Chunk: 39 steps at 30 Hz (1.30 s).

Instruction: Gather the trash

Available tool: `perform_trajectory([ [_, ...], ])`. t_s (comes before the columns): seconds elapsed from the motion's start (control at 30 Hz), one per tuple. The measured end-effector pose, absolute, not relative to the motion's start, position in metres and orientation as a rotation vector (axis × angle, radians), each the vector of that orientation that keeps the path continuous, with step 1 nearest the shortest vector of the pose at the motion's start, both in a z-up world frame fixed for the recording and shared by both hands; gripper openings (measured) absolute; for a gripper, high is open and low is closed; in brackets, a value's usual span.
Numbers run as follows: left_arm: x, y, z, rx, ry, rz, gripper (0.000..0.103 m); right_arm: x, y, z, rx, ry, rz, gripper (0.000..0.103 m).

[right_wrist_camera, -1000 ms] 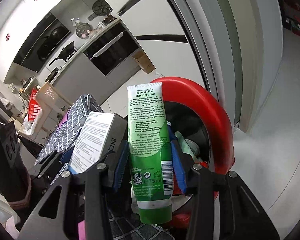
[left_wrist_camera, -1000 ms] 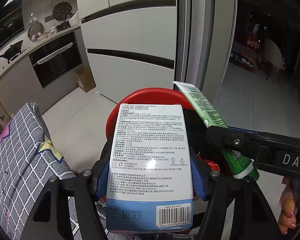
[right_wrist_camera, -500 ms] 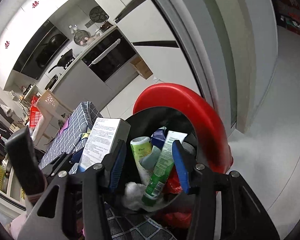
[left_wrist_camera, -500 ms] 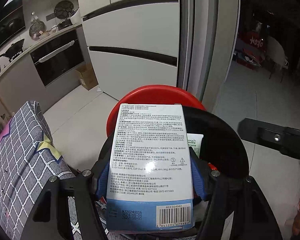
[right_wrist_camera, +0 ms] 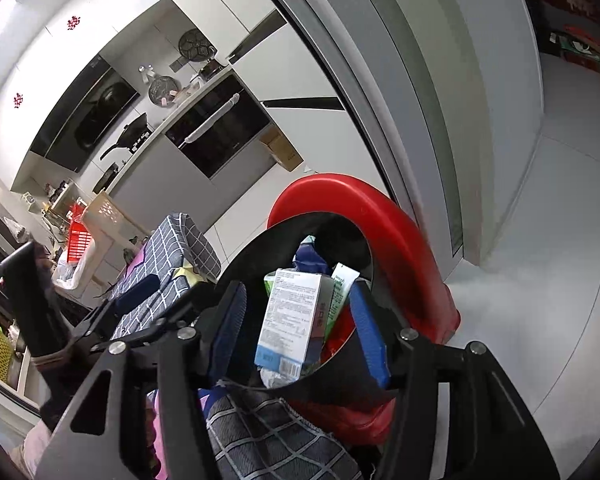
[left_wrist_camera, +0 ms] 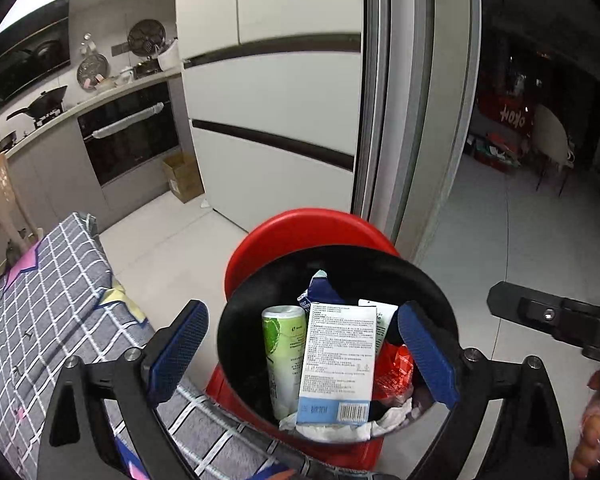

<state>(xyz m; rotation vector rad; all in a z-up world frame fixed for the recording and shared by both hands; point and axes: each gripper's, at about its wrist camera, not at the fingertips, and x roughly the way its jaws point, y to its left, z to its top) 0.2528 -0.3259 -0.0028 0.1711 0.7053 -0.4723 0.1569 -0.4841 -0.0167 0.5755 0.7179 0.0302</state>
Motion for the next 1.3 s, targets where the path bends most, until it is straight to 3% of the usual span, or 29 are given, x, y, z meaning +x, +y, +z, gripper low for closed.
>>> perform_trajectory([
  [0.23,0.213,-0.284,0.016,0.096,0.655,-0.447,0.103,0.14,-0.468,-0.005,0.565,0.699,0.038,0.067],
  [0.37,0.188,-0.258,0.024,0.078,0.624,-0.387,0.103,0.128,-0.452,0.004,0.524,0.679,0.041,0.082],
  [0.47,0.169,-0.238,0.03,0.07,0.595,-0.336,0.103,0.115,-0.432,0.015,0.445,0.652,0.044,0.086],
  [0.57,0.15,-0.218,0.035,0.057,0.575,-0.309,0.103,0.102,-0.414,0.025,0.372,0.611,0.034,0.103],
  [1.3,0.052,-0.122,0.025,-0.001,0.416,-0.144,0.103,0.013,-0.311,0.032,0.082,0.371,-0.123,0.103],
])
